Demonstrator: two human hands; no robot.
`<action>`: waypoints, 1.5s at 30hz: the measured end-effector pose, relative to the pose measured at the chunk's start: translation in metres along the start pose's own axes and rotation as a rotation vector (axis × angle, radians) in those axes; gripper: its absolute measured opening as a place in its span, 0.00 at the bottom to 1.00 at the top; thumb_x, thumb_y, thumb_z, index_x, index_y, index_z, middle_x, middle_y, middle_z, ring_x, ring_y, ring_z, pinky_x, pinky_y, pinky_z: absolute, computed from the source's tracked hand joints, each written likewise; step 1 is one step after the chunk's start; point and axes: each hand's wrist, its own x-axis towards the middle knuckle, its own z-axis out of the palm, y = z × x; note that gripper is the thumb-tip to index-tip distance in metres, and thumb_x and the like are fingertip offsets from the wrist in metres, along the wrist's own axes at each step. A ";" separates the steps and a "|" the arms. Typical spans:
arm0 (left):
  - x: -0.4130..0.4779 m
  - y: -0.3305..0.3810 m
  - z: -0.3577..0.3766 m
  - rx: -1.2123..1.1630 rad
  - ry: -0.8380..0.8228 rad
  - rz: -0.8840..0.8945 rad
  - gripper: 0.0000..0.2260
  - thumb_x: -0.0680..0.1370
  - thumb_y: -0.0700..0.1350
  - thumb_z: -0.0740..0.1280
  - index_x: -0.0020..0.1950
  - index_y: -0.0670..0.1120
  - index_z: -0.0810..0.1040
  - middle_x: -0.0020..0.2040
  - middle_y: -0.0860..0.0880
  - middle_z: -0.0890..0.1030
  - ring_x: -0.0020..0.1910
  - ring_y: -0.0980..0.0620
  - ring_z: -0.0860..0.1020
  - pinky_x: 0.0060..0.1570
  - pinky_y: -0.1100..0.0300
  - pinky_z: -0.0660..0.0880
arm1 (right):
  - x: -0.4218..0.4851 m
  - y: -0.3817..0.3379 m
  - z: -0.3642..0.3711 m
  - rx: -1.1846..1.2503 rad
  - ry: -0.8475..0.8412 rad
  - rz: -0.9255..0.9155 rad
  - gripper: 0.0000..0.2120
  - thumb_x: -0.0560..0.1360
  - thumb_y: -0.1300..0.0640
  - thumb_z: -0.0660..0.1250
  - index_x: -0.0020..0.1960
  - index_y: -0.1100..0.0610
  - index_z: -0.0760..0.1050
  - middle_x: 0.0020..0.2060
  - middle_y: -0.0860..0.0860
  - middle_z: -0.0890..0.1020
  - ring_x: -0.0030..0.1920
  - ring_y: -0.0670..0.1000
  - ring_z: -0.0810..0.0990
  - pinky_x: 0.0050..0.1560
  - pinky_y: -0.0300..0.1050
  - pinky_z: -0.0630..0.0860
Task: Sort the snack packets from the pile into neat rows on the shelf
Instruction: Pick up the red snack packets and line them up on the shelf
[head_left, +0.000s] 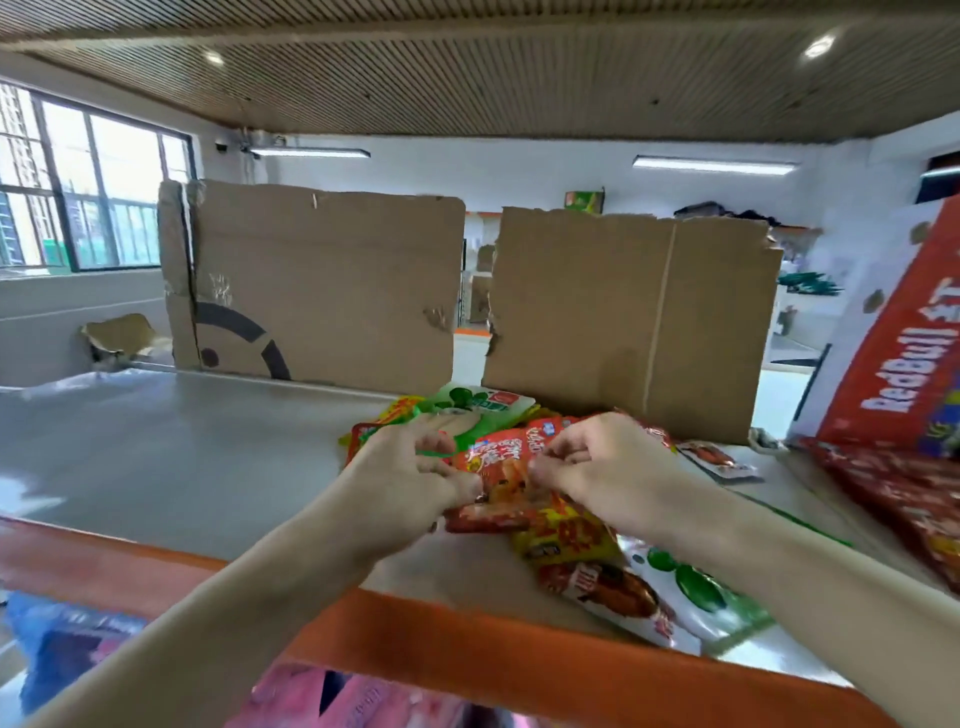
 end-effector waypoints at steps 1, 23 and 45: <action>0.000 0.000 0.001 -0.056 0.000 0.014 0.13 0.75 0.37 0.73 0.57 0.43 0.76 0.35 0.48 0.82 0.31 0.54 0.76 0.30 0.63 0.71 | -0.002 0.000 -0.002 0.071 0.028 0.008 0.17 0.78 0.48 0.67 0.46 0.63 0.81 0.29 0.59 0.76 0.30 0.53 0.71 0.35 0.46 0.68; -0.023 0.073 0.097 0.006 -0.063 0.485 0.09 0.81 0.44 0.66 0.41 0.49 0.80 0.26 0.51 0.77 0.23 0.56 0.73 0.26 0.68 0.67 | -0.086 0.067 -0.083 0.332 0.172 -0.111 0.08 0.79 0.58 0.66 0.42 0.57 0.80 0.28 0.49 0.79 0.26 0.44 0.71 0.29 0.36 0.67; -0.066 0.159 0.321 0.116 -0.028 0.547 0.12 0.79 0.42 0.68 0.35 0.46 0.76 0.24 0.57 0.76 0.22 0.60 0.71 0.27 0.70 0.67 | -0.196 0.247 -0.202 0.092 0.257 -0.262 0.14 0.76 0.57 0.67 0.35 0.64 0.74 0.29 0.57 0.76 0.31 0.56 0.70 0.33 0.52 0.68</action>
